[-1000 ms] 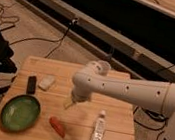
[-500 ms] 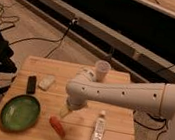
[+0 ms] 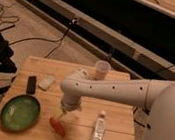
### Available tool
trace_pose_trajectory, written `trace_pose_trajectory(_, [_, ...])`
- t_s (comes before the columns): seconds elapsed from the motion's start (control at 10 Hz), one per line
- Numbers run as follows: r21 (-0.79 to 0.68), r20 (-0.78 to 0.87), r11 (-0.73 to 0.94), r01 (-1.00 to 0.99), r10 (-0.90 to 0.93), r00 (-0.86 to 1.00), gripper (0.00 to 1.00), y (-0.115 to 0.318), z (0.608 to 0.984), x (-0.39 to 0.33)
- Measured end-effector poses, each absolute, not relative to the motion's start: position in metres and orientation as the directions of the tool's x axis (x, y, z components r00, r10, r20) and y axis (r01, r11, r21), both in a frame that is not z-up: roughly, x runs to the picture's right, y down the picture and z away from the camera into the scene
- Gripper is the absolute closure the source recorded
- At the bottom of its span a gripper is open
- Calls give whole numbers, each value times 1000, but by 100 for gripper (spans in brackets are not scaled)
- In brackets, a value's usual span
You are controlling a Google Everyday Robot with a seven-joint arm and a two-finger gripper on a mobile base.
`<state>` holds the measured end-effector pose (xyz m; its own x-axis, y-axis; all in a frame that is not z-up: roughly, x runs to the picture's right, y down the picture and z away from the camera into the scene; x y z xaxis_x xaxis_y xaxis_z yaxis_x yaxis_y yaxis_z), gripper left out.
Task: Place the pepper in the ceramic cup
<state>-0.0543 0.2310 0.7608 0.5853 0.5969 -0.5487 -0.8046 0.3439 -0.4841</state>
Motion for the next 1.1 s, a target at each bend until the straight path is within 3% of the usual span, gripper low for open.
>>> trace_pose_trajectory(0.9, [-525, -561, 422, -739, 482, 673, 20, 261, 774, -109])
trace_pose_trajectory(1.1, [-525, -577, 412, -745, 471, 667, 25, 269, 780, -110])
